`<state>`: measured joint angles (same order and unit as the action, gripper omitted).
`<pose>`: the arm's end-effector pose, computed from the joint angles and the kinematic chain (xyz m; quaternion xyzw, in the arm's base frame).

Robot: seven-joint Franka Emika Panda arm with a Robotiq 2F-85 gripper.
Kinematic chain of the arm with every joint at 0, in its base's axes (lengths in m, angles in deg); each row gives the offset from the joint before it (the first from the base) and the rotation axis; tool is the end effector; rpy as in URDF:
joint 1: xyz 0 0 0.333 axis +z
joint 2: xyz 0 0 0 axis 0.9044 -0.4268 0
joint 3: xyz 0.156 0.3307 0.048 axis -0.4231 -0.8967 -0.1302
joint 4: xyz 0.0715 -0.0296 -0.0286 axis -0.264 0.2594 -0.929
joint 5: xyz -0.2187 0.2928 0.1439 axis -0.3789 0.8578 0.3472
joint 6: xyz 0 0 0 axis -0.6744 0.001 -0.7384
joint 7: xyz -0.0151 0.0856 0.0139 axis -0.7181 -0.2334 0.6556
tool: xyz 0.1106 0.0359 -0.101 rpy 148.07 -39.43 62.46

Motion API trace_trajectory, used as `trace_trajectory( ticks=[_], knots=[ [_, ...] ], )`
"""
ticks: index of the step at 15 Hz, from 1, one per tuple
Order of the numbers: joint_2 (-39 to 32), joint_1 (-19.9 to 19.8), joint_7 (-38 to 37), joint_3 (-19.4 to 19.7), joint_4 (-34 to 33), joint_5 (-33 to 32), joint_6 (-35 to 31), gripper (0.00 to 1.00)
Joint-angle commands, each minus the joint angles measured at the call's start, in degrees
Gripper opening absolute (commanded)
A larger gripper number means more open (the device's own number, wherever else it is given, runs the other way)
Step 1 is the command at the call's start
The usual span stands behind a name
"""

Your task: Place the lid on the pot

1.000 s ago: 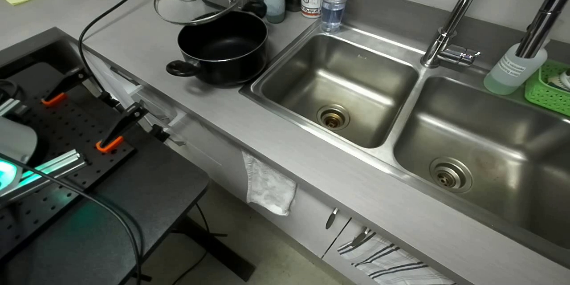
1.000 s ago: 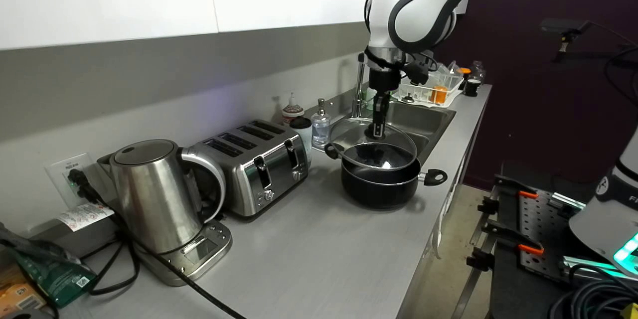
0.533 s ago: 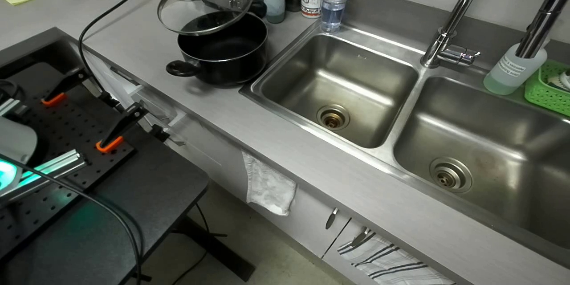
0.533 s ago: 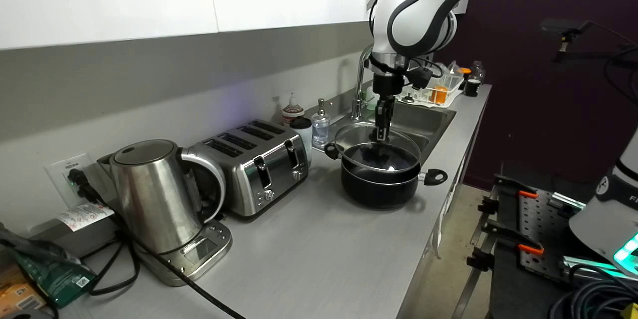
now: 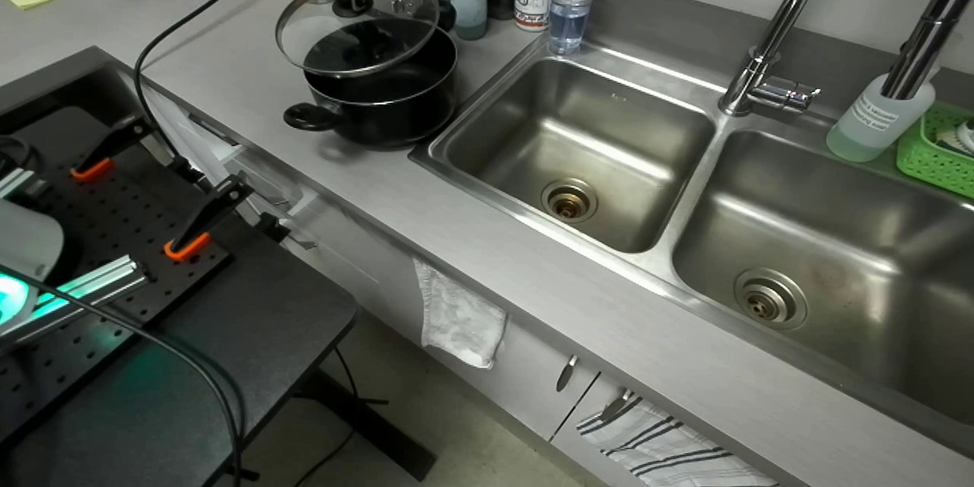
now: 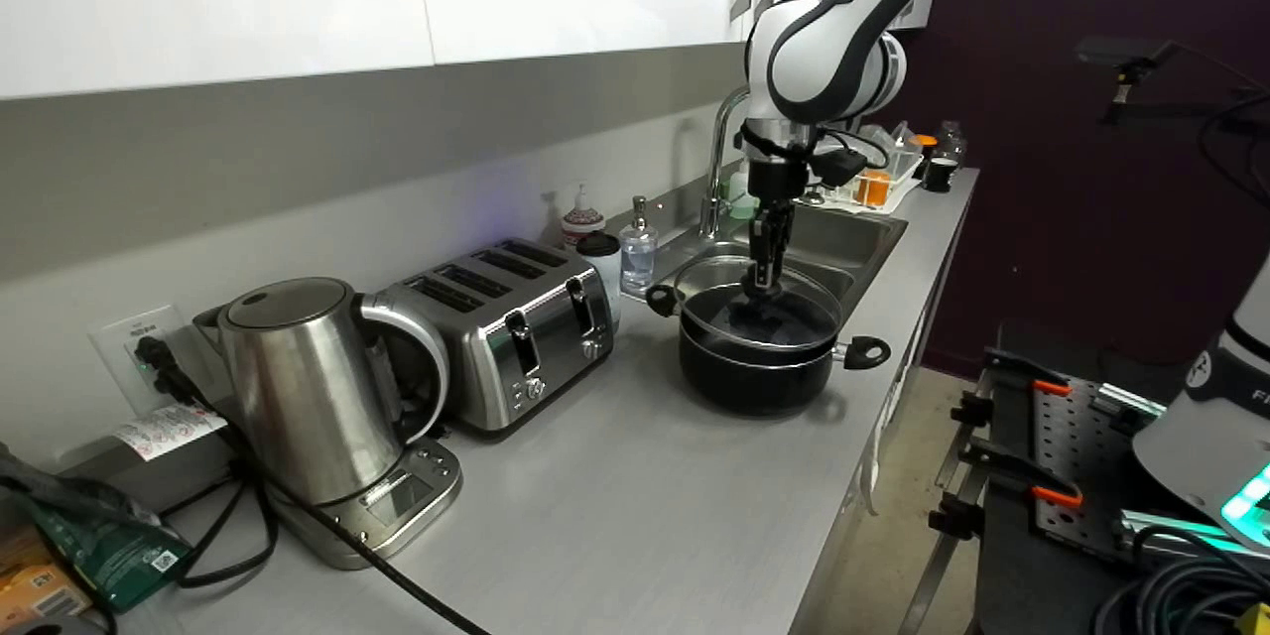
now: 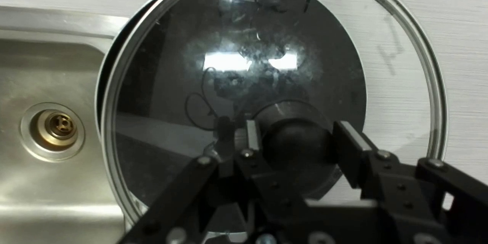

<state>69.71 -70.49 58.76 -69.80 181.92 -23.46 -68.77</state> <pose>0.5218 -0.0469 0.2442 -0.9984 -0.0232 0.0305 0.0411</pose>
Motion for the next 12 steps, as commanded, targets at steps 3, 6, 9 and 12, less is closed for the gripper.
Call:
trace_trajectory(
  ticks=[3,6,9,12],
  knots=[
    [-2.02,-1.38,1.12,-0.07,-3.84,3.32,2.92,0.24],
    [-3.52,-1.68,0.93,-0.15,-5.56,3.69,4.30,0.24],
    [-4.87,-1.93,0.77,-0.17,-7.14,3.80,5.64,0.24],
    [-6.04,-2.17,0.68,-0.20,-8.44,3.84,6.85,0.24]
  ],
)
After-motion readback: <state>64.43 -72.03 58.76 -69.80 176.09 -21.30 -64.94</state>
